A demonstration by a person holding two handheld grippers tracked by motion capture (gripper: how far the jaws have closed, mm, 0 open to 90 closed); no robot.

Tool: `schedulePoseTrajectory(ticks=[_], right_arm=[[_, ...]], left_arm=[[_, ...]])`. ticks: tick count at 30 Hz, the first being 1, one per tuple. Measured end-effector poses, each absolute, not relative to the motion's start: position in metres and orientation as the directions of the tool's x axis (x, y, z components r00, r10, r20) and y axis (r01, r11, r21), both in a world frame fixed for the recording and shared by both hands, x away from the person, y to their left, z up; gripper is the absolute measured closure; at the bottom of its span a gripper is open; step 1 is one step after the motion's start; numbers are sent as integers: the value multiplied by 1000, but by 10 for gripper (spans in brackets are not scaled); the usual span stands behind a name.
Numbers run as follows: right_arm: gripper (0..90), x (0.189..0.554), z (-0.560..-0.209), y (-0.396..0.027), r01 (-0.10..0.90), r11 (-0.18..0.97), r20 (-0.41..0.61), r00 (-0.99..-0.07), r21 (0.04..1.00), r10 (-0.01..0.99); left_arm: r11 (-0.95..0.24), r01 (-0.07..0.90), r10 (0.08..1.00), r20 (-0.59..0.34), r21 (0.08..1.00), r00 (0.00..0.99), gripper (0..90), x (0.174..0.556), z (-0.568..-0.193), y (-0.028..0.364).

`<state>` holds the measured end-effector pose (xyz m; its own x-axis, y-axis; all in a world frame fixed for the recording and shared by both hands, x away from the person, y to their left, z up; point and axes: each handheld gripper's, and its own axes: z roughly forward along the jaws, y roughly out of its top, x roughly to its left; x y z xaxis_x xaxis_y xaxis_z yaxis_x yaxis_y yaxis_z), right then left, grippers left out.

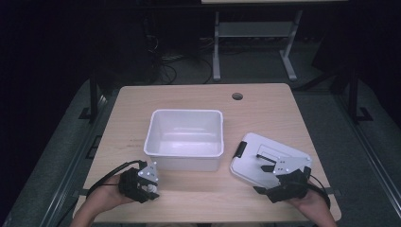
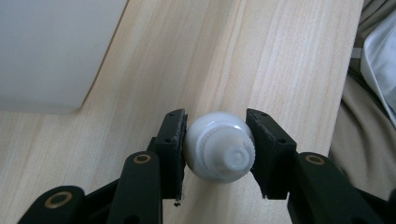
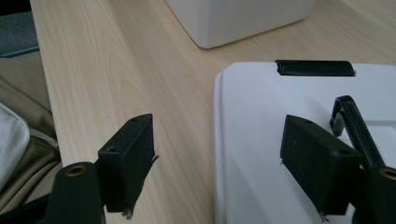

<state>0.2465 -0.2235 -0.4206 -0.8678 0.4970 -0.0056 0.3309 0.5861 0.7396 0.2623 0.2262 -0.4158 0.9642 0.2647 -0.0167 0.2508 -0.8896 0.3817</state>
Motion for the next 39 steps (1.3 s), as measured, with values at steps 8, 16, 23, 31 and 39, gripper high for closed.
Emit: schedulePoseTrajectory(ticks=[8, 16, 23, 31, 39], right_arm=[[254, 246, -421, -223, 332, 586, -4, -868, 739, 496], [254, 247, -421, -223, 333, 587, -3, -868, 738, 496], [254, 247, -421, -223, 336, 587, -1, -868, 737, 497], [254, 247, -423, -221, 336, 595, 4, -873, 730, 488], [254, 248, -424, -213, 337, 610, 9, -879, 717, 476]], left_arm=[[-890, 254, 270, -12, 378, 963, 598, 262, -415, 227], [-886, 254, 272, -8, 387, 962, 599, 260, -411, 230], [-879, 254, 276, -4, 402, 961, 599, 258, -404, 233], [-874, 264, 285, -11, 408, 958, 599, 257, -401, 238], [-864, 277, 297, -17, 420, 955, 599, 255, -397, 247]])
